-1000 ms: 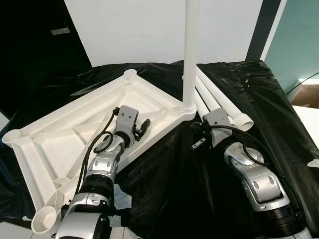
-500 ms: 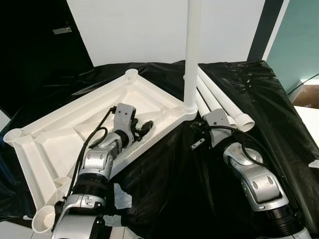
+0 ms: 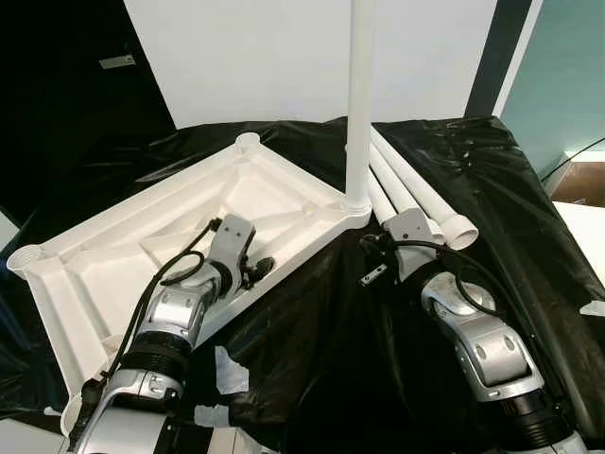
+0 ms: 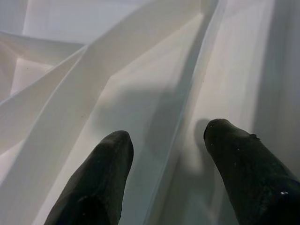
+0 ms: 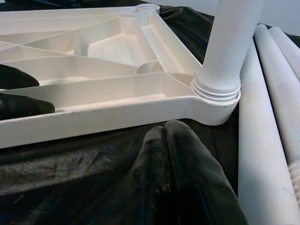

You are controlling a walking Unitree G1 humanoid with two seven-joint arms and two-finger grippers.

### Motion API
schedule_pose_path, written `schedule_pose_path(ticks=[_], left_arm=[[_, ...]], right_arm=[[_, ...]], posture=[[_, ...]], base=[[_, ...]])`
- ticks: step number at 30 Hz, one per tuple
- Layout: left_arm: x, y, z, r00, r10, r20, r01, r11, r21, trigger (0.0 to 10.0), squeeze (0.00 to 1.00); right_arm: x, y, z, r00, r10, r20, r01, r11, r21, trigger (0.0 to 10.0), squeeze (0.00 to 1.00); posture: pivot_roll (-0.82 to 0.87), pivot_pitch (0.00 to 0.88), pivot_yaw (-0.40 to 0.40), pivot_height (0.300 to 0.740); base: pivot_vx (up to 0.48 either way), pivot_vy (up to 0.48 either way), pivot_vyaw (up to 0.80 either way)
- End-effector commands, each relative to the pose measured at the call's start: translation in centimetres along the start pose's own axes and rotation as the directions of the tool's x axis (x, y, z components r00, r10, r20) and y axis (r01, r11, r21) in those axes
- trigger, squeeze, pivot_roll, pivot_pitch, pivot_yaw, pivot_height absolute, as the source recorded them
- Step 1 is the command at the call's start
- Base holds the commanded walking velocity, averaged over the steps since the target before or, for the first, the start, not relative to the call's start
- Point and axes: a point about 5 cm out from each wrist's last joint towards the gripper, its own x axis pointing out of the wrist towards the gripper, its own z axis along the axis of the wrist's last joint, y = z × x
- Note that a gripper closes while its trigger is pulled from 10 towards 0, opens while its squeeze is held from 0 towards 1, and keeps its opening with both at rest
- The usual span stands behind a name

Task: Building children table

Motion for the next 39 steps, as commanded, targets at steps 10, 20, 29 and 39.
schedule_pose_path(ticks=[10,20,29,39], left_arm=[[1.2,-1.6,-1.7,0.987,-0.060,-0.149,0.066,0.997,0.034,0.0,0.00],[3.2,-1.8,1.1,0.981,0.189,-0.036,-0.191,0.940,-0.282,0.0,0.00],[3.2,-1.0,1.2,0.957,0.289,-0.018,-0.281,0.911,-0.302,0.0,0.00],[2.9,0.3,2.0,0.898,0.440,0.007,-0.400,0.824,-0.401,0.0,0.00]], right_arm=[[0.1,-0.1,0.4,1.000,-0.010,0.017,0.010,1.000,-0.008,10.0,0.00],[0.2,-0.1,0.6,1.000,-0.019,0.023,0.019,1.000,-0.008,10.0,0.00],[0.2,-0.1,0.6,1.000,-0.015,0.024,0.015,1.000,-0.009,10.0,0.00],[0.4,0.0,0.6,1.000,-0.011,0.025,0.011,1.000,-0.008,10.0,0.00]], posture=[[-0.02,0.000,0.087,0.740],[-0.03,0.000,0.095,0.740],[-0.03,0.000,0.094,0.740],[-0.02,0.000,0.090,0.740]], base=[[0.000,0.000,0.00],[0.000,0.000,0.00],[0.000,0.000,0.00],[0.000,0.000,0.00]])
